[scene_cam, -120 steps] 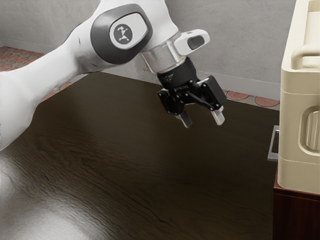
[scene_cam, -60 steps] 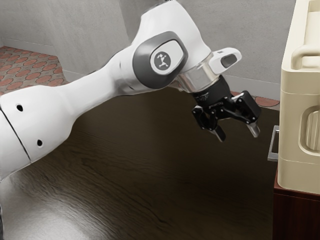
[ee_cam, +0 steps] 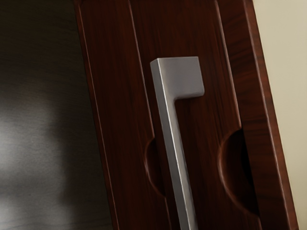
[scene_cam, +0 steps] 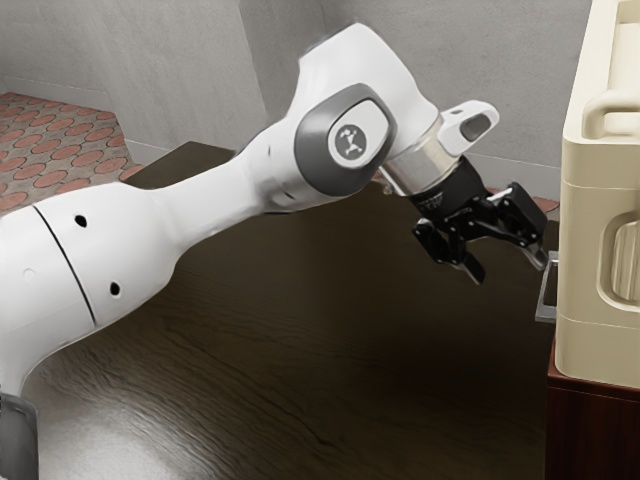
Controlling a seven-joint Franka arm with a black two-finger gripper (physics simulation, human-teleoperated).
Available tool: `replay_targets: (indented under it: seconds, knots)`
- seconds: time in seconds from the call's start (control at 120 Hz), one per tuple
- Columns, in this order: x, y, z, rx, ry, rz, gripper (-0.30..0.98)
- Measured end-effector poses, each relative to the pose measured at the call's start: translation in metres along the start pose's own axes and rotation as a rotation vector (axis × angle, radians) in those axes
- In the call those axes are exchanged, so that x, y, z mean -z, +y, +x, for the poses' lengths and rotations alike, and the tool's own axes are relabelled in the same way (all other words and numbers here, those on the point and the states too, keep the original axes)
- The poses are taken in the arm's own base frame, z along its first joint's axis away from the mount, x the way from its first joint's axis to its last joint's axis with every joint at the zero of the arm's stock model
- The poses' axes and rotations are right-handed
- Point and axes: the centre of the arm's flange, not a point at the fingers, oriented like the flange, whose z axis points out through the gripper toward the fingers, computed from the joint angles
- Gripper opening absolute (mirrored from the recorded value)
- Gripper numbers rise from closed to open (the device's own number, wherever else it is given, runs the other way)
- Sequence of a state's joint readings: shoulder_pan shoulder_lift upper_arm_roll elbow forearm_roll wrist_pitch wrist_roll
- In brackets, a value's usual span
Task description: Pull the drawer handle with one arm to open the drawer
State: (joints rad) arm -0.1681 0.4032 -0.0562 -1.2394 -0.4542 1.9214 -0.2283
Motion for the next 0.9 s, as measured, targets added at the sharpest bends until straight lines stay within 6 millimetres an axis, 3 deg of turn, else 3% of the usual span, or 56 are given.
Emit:
replay_targets:
  seconds: [0.3, 0.692, 0.9]
  knots:
    - [-0.007, -0.002, 0.006, 0.003, 0.032, -0.02, 0.47]
    - [-0.029, -0.007, 0.01, 0.004, 0.016, -0.02, 0.42]
    - [-0.031, -0.008, 0.01, 0.004, 0.015, -0.02, 0.4]
